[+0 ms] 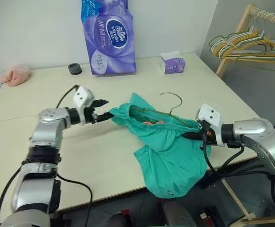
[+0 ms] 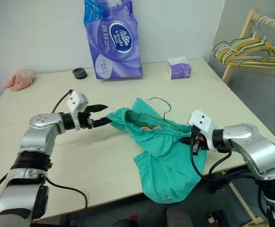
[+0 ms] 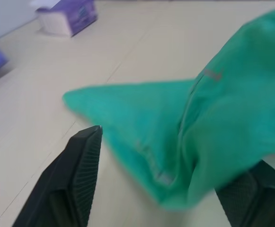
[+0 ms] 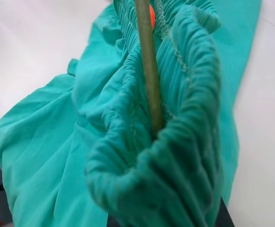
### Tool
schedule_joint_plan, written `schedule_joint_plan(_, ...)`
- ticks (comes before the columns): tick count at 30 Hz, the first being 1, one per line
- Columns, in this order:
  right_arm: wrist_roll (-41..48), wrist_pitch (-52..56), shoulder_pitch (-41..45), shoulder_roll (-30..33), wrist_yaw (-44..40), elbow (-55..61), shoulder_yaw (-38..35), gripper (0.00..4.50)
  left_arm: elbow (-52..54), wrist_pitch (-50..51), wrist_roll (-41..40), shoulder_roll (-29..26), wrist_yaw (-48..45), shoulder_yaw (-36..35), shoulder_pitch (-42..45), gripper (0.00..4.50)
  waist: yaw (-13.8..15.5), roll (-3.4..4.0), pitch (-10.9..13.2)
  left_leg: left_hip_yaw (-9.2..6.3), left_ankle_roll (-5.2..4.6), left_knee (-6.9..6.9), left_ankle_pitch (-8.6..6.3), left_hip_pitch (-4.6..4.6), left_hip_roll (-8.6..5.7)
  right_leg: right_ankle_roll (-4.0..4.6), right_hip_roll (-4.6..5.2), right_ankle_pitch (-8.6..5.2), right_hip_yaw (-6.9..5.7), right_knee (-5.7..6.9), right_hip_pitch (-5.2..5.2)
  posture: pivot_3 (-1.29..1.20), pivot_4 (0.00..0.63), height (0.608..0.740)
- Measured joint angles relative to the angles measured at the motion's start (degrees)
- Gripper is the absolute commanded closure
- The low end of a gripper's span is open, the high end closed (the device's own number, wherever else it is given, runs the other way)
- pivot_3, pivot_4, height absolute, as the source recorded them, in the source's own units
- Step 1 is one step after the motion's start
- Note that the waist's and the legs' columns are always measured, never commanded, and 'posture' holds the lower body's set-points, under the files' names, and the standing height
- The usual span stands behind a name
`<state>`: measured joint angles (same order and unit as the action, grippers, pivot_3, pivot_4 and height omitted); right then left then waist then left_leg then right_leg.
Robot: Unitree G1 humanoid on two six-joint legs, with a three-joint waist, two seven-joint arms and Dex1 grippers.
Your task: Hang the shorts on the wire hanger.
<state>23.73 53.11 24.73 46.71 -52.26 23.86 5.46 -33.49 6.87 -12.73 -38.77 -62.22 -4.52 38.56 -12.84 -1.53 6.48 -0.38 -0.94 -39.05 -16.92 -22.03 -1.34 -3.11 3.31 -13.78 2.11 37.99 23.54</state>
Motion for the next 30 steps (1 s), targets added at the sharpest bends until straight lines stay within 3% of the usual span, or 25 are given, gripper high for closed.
schedule_joint_plan(5,0.8,3.1,-3.8,-1.3,5.2,-0.4,-5.3,4.5,13.4,11.6,-8.3,-0.1,-3.5,-1.9,-2.2,1.14,1.5,-0.01,0.0,-0.01,0.0,-0.03,0.0,-0.07,-0.03,-0.01,0.12,0.0,-0.11,-0.04,-0.05,-0.28,0.084,0.74)
schedule_joint_plan(8,1.1,6.7,-7.7,-3.9,10.7,-0.1,-9.7,4.5,29.3,18.4,-13.8,0.0,-8.8,3.4,-3.6,1.14,1.9,-0.01,0.0,-0.06,0.0,-0.03,0.0,-0.09,-0.03,0.0,0.13,0.0,-0.13,-0.01,-0.07,-0.3,0.088,0.74)
schedule_joint_plan(11,0.7,9.1,-10.5,-6.4,16.1,1.2,-12.7,4.5,37.2,20.8,-16.5,0.5,-11.8,7.2,-3.0,1.14,1.5,0.19,-0.1,0.02,0.0,-0.01,0.0,0.05,-0.02,0.0,0.03,0.0,0.01,0.06,-0.08,-0.32,0.093,0.74)
schedule_joint_plan(16,2.8,19.6,-12.7,-6.8,20.6,3.7,-20.7,4.5,38.3,22.9,-18.2,3.7,-13.3,9.9,1.9,1.14,0.7,0.32,-0.2,0.15,-0.02,0.0,0.0,0.07,-0.01,-0.02,-0.27,-0.02,0.07,0.03,-0.11,-0.36,0.103,0.74)
schedule_joint_plan(22,4.7,36.7,-9.4,-5.4,22.9,3.8,-34.3,4.5,36.4,22.4,-18.3,14.1,-10.2,13.1,7.5,1.14,0.3,0.37,-0.1,0.3,-0.11,-0.03,-0.04,0.09,-0.06,-0.11,-0.23,-0.06,0.12,-0.13,-0.25,-0.38,0.11,0.74)
schedule_joint_plan(25,4.5,38.9,-8.2,-2.0,25.0,-0.5,-42.7,4.5,36.2,20.9,-16.5,18.4,-7.9,15.6,8.4,1.14,-0.4,0.39,-0.1,0.36,-0.14,0.02,-0.06,0.12,-0.03,-0.12,-0.27,-0.07,0.19,-0.16,-0.26,-0.38,0.109,0.74)
schedule_joint_plan(30,2.0,39.0,-3.5,-1.6,32.0,-8.7,-50.3,4.5,33.7,17.1,-12.0,23.9,-3.3,18.1,11.0,1.14,-1.8,0.54,-0.1,0.48,-0.15,0.04,-0.07,0.14,-0.04,-0.14,-0.29,-0.09,0.3,-0.17,-0.27,-0.38,0.111,0.74)
